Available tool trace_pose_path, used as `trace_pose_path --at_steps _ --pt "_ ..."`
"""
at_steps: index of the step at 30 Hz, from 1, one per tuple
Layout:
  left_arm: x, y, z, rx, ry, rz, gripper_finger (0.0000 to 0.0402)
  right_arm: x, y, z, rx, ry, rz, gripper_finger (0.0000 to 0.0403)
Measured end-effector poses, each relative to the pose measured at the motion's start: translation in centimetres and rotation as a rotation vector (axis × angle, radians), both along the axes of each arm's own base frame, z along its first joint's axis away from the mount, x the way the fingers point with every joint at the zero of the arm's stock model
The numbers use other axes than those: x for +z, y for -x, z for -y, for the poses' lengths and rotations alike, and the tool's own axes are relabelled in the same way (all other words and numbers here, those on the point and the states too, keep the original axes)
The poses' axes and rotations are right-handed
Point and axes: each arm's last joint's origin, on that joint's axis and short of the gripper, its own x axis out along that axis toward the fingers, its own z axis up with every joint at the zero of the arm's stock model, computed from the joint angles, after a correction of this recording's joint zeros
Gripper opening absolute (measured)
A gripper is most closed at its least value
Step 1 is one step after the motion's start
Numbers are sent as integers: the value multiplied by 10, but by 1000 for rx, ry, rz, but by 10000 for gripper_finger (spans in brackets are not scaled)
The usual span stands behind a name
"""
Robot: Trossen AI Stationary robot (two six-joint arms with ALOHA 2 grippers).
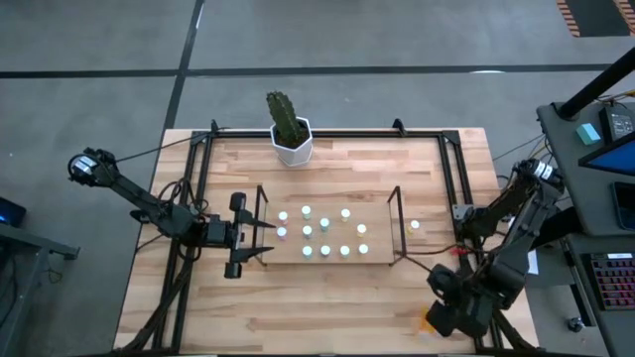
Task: Pick and place medicine bottles onto shelf by color
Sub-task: Put the orange pill bottle on the shelf
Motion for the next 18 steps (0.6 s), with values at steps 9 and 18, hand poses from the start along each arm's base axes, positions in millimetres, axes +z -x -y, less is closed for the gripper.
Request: trace_pose_path --at_steps 9,18 --pt "0 0 0 2 2 3 197 39 -34 6 107 303 126 204" --pt "0 0 0 1 4 2 197 60 -88 7 350 410 226 205"
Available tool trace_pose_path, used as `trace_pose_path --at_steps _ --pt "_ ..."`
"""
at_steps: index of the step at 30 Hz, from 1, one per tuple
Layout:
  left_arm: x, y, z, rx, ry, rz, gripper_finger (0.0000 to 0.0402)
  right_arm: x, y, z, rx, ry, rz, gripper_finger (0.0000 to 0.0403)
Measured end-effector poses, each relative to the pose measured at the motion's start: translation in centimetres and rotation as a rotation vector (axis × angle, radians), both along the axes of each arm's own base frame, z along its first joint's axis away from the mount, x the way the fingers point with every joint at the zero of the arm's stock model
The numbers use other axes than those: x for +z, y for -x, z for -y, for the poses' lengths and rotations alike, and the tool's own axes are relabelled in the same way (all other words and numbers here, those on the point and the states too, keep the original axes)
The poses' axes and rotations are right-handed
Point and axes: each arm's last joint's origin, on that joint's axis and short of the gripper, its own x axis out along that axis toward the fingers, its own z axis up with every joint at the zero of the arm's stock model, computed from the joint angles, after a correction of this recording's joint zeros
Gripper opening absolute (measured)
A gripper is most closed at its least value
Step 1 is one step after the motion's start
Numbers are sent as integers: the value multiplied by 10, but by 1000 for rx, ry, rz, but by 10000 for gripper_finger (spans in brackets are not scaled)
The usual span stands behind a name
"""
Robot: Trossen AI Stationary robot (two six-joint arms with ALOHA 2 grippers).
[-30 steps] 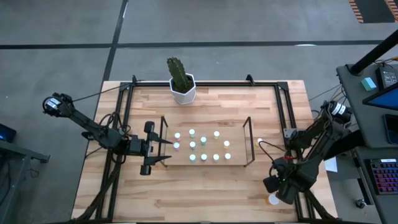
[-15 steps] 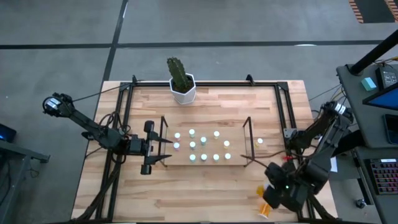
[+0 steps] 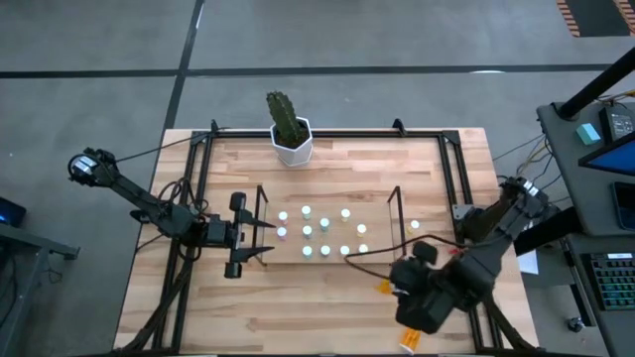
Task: Pick and place medicine bottles onto shelf by color
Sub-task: Put the orange pill bottle on the shelf
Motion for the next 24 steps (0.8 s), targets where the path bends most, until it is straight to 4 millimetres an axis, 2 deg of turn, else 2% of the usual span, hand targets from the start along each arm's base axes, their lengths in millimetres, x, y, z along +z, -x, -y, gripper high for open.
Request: trace_pose_path --at_steps 4,9,13,18,24 --pt "0 0 0 0 -2 -3 197 8 -24 8 94 59 1 205" --pt "-1 0 0 0 -4 -5 197 11 -41 29 145 152 -88 205" --pt "-1 0 0 0 -6 -7 197 16 -44 50 175 202 -147 205" --pt "-1 0 0 1 -7 -10 197 20 -43 77 203 184 -175 205" --pt "-1 0 0 4 -25 -9 197 6 -53 90 348 207 -255 205"
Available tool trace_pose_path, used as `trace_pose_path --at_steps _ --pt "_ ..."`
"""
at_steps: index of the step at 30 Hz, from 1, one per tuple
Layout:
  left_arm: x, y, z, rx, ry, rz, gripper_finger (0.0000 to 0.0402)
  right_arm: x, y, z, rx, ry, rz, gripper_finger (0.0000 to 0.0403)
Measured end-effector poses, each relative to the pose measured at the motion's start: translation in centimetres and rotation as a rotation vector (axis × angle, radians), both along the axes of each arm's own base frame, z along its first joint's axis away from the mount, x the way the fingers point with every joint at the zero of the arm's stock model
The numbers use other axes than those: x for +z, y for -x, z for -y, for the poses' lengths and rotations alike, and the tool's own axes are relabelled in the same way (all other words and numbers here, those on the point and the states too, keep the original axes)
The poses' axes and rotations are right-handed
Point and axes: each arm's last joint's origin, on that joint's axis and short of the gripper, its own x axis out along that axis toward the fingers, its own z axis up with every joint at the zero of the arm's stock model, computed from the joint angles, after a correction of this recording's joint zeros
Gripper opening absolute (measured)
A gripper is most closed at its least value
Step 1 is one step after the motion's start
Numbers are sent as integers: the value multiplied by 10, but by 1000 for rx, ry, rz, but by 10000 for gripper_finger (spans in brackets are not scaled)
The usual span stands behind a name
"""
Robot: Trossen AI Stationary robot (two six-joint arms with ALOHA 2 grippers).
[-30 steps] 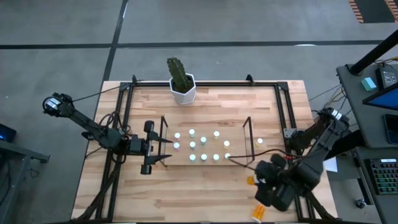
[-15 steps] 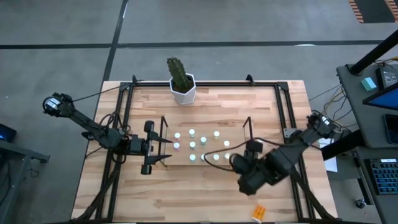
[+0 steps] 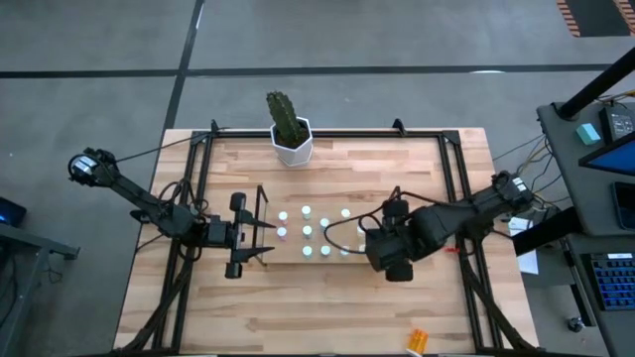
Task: Pick and place medicine bottles onto shelf by color
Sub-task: Put the orange pill bottle on the shelf
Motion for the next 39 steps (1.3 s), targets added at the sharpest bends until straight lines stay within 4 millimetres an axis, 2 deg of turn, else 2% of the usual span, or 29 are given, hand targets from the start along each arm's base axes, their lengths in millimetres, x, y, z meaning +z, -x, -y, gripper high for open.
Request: trace_pose_path --at_steps 4,10,20,34,39 --pt "0 0 0 0 0 0 197 -13 -10 0 74 7 -72 205" --pt "0 0 0 0 -1 0 197 -22 -14 3 82 24 -138 205" --pt "0 0 0 1 -2 0 197 -25 -15 5 90 22 -141 205" --pt "0 0 0 0 -2 0 197 -33 -27 10 134 -13 -104 205" --pt "0 0 0 0 -2 0 197 -43 -29 11 152 -6 -124 205"
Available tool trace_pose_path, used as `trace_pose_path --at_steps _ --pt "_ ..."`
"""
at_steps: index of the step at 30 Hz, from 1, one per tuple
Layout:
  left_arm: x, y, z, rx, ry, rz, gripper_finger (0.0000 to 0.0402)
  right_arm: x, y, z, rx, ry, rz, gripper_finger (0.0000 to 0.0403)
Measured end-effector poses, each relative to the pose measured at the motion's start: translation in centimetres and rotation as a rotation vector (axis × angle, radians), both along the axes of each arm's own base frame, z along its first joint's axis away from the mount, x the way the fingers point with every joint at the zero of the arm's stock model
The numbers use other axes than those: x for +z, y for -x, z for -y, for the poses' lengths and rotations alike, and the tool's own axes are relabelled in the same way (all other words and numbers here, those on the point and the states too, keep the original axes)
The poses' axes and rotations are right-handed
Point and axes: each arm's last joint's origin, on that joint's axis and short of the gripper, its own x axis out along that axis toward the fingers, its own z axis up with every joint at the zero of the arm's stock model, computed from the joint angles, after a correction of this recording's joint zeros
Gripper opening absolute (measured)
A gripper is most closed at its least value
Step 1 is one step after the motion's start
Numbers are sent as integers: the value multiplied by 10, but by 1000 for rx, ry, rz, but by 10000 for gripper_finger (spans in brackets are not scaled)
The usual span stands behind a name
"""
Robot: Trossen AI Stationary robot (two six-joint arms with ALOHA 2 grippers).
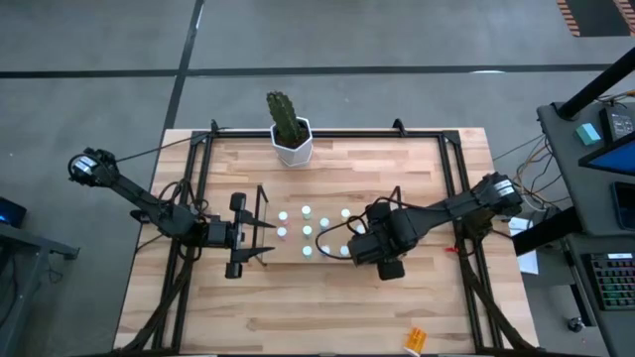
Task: Pick and place medicine bottles onto shelf by color
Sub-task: Put the orange pill bottle on the shelf
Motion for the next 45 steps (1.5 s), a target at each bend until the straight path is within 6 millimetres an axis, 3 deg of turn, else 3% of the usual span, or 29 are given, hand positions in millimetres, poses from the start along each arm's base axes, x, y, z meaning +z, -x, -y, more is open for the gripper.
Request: trace_pose_path --at_steps 11,20,35,45 --pt "0 0 0 1 -7 0 197 -30 6 1 9 14 -93 205" --pt "0 0 0 2 -7 0 197 -48 3 0 40 -4 -68 205" --pt "0 0 0 2 -7 1 197 -64 5 0 20 -36 -88 206" --pt "0 0 0 1 -6 1 197 -62 4 1 -32 -24 -61 206"
